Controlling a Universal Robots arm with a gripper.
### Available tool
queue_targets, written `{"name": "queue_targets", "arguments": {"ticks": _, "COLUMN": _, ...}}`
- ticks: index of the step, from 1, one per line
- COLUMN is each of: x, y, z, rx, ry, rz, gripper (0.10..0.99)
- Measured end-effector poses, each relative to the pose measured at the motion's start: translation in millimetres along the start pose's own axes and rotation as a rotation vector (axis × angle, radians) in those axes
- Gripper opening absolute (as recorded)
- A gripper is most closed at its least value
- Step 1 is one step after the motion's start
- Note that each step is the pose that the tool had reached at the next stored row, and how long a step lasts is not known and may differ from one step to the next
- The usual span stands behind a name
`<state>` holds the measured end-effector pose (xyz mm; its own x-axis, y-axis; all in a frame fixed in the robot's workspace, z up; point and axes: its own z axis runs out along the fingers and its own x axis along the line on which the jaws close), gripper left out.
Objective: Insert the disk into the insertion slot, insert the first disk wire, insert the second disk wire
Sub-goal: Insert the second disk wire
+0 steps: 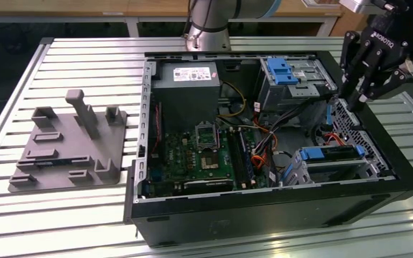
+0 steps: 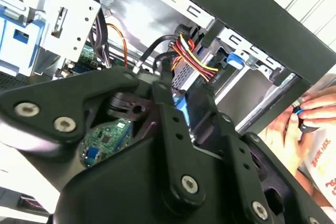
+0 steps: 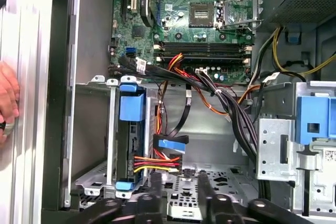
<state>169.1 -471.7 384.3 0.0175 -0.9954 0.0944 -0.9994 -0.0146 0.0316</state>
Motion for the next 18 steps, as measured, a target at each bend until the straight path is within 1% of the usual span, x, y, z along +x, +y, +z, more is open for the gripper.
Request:
{"name": "queue_targets", "arguments": {"ticks": 1, "x": 0.0, "y": 0.0, "z": 0.0, "rx": 0.0, "ry": 0.0, "rz": 0.0, "gripper": 0.369}}
{"name": "queue_targets", "arguments": {"ticks": 2, "x": 0.0, "y": 0.0, "z": -0.1, "rx": 0.0, "ry": 0.0, "rz": 0.0, "gripper": 0.427}}
{"name": "queue_targets", "arguments": {"ticks": 3, "x": -0.1, "y": 0.0, "z": -0.1, "rx": 0.0, "ry": 0.0005, "rz": 0.0, "gripper": 0.427}}
{"name": "queue_targets", "arguments": {"ticks": 4, "x": -0.3, "y": 0.0, "z": -0.2, "rx": 0.0, "ry": 0.0018, "rz": 0.0, "gripper": 0.49}}
{"name": "queue_targets", "arguments": {"ticks": 5, "x": -1.4, "y": 0.1, "z": -0.5, "rx": 0.0, "ry": 0.0074, "rz": 0.0, "gripper": 0.49}}
{"name": "queue_targets", "arguments": {"ticks": 6, "x": -3.5, "y": 0.4, "z": -0.5, "rx": 0.0, "ry": 0.0187, "rz": 0.001, "gripper": 0.49}}
{"name": "queue_targets", "arguments": {"ticks": 7, "x": -5.3, "y": 0.6, "z": -0.7, "rx": -0.001, "ry": 0.0355, "rz": 0.001, "gripper": 0.49}}
{"name": "queue_targets", "arguments": {"ticks": 11, "x": -9.9, "y": 2.0, "z": -1.0, "rx": -0.003, "ry": 0.109, "rz": 0.003, "gripper": 0.49}}
{"name": "queue_targets", "arguments": {"ticks": 13, "x": -13.5, "y": 3.3, "z": -0.8, "rx": -0.004, "ry": 0.1426, "rz": 0.004, "gripper": 0.49}}
{"name": "queue_targets", "arguments": {"ticks": 18, "x": -28.0, "y": 7.5, "z": 0.5, "rx": -0.005, "ry": 0.2046, "rz": 0.006, "gripper": 0.49}}
